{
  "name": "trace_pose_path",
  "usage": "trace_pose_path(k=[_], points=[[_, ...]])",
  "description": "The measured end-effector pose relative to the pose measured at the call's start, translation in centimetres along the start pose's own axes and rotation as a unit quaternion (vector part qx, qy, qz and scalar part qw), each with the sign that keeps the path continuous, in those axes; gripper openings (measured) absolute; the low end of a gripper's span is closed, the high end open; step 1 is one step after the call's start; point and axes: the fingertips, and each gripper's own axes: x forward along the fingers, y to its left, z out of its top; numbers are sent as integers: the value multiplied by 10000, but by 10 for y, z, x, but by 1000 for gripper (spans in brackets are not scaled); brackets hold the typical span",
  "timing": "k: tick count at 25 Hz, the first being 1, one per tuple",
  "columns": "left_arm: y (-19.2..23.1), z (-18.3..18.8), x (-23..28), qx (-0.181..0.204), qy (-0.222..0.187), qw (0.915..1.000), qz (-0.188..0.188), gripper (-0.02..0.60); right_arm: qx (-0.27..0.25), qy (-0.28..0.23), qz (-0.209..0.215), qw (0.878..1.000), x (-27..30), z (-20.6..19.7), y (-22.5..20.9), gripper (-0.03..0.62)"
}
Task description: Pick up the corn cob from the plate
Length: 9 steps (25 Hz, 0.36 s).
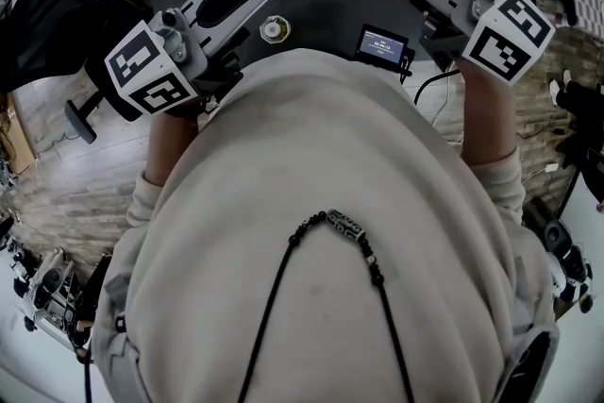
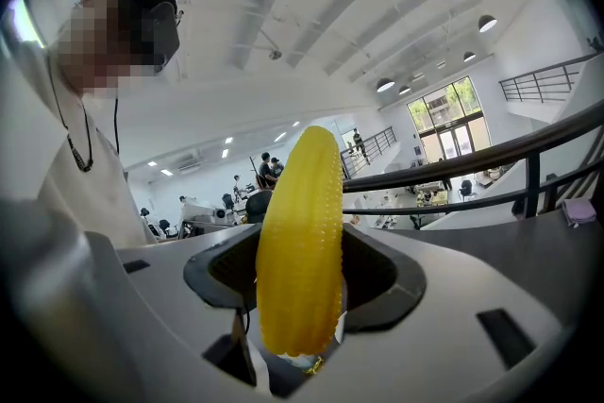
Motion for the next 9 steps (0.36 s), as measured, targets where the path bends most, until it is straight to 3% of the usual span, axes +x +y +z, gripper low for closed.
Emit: trace_pose_path(k=[9], points=[[-2, -1, -11, 13, 0, 10000, 16, 2, -10, 51, 50, 10000, 8, -4, 8, 262]])
